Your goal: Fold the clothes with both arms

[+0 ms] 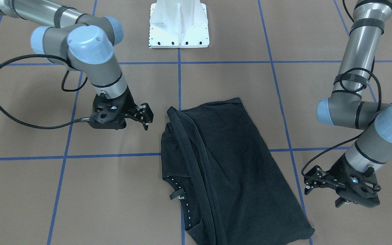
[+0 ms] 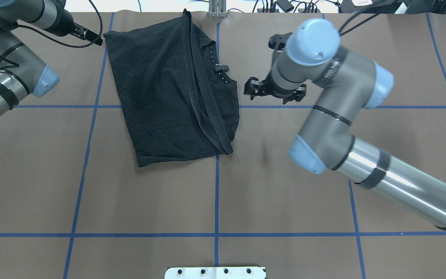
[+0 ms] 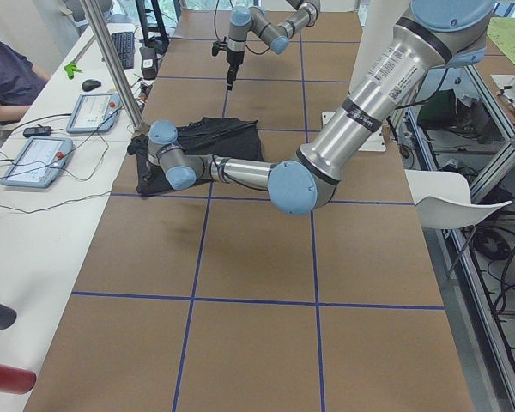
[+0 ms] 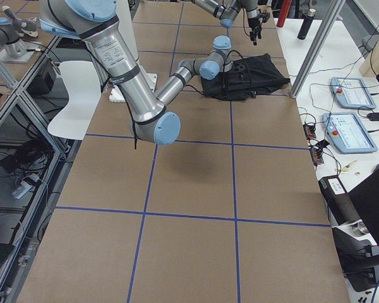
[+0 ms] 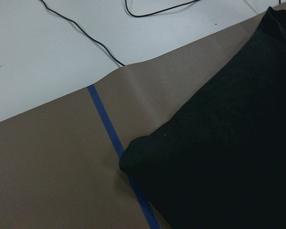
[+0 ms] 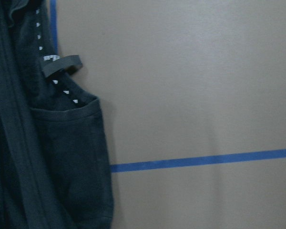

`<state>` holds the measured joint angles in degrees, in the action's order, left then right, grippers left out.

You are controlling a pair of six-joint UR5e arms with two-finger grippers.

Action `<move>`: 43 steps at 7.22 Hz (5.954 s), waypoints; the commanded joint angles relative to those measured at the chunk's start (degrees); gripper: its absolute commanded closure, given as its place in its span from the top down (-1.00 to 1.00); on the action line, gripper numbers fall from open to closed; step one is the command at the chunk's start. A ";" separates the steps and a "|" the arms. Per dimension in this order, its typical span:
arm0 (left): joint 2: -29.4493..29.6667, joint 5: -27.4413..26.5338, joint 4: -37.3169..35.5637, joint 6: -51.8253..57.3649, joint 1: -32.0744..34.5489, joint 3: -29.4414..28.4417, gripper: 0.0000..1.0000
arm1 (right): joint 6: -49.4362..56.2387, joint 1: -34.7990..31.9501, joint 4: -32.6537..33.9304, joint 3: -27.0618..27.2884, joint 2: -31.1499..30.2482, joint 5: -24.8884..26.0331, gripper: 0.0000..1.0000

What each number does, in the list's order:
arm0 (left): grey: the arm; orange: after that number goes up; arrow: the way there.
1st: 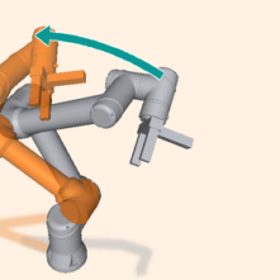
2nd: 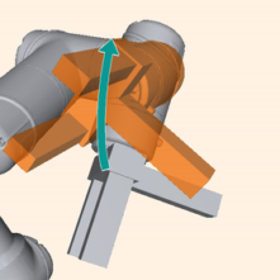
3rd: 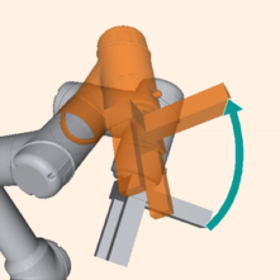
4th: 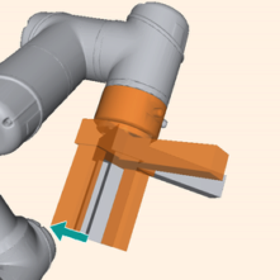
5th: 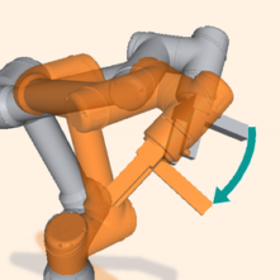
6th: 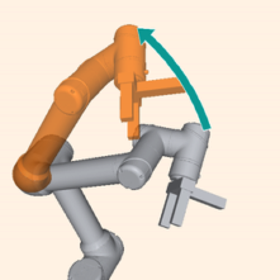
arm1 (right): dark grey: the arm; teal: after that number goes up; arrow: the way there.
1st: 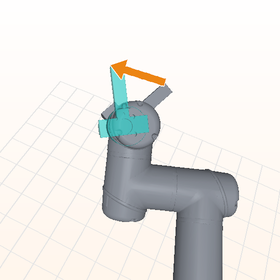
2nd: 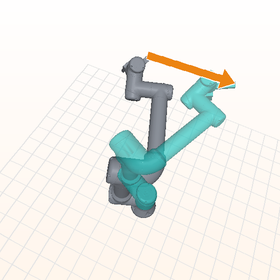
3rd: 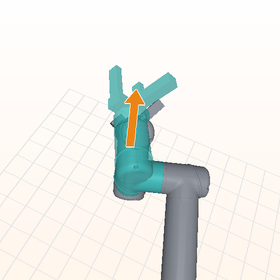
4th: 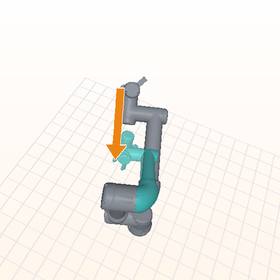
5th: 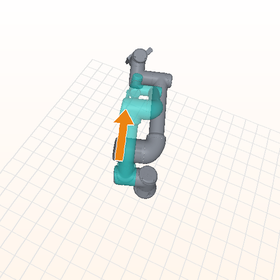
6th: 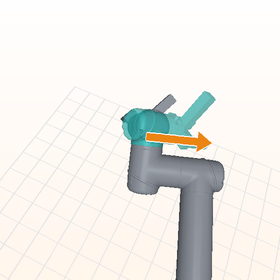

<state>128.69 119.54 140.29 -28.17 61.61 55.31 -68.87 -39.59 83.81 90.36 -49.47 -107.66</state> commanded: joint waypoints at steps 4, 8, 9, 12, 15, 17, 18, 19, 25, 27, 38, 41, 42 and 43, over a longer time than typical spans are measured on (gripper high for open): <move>-1.08 0.08 0.07 -0.39 -0.18 0.32 1.00 | 13.46 14.17 9.31 -7.56 12.62 20.70 0.77; -1.60 0.08 0.15 -0.31 -0.27 0.32 1.00 | 16.47 19.46 10.94 -11.24 15.45 31.89 0.04; -1.60 0.08 0.15 -0.31 -0.27 0.41 1.00 | 17.71 19.29 10.68 -11.78 15.46 33.29 -0.08; -1.69 0.08 0.15 -0.31 -0.27 0.41 1.00 | 18.33 18.94 8.93 -12.83 15.46 33.65 -0.15; -1.69 0.08 0.07 -0.31 -0.27 0.32 1.00 | 18.42 18.67 3.21 -15.91 15.55 33.39 -0.14; -1.69 0.08 0.07 -0.31 -0.27 0.32 1.00 | 18.33 18.59 3.21 -15.91 15.55 33.30 -0.77; -1.69 0.08 0.07 -0.31 -0.27 0.32 1.00 | 18.42 18.59 3.21 -15.91 15.46 33.30 -0.77; -1.69 0.08 0.07 -0.31 -0.27 0.32 1.00 | 18.42 18.59 3.21 -15.91 15.46 33.22 -0.73; -1.69 0.08 0.07 -0.31 -0.27 0.32 1.00 | 18.33 18.50 3.12 -16.00 15.37 32.86 -0.64; -1.69 0.08 0.07 -0.31 -0.27 0.32 1.00 | 18.33 18.50 3.12 -15.91 15.46 31.99 -0.37; -1.69 0.08 0.07 -0.31 -0.27 0.41 1.00 | 17.89 14.74 3.12 -15.30 14.59 27.59 -1.00; -1.60 0.08 0.07 -0.39 -0.27 0.50 1.00 | 15.97 14.01 3.03 -7.00 4.00 27.59 -1.00; -1.43 0.08 0.15 -1.79 -0.35 0.58 1.00 | 14.48 14.89 3.12 -3.29 0.38 27.59 -1.00; -1.43 0.08 0.15 -1.89 -0.35 0.59 1.00 | 12.81 15.33 3.21 -3.08 0.17 27.50 -1.00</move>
<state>127.20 119.62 140.42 -29.55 61.29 55.86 -54.23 -24.86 86.92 85.29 -47.30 -80.08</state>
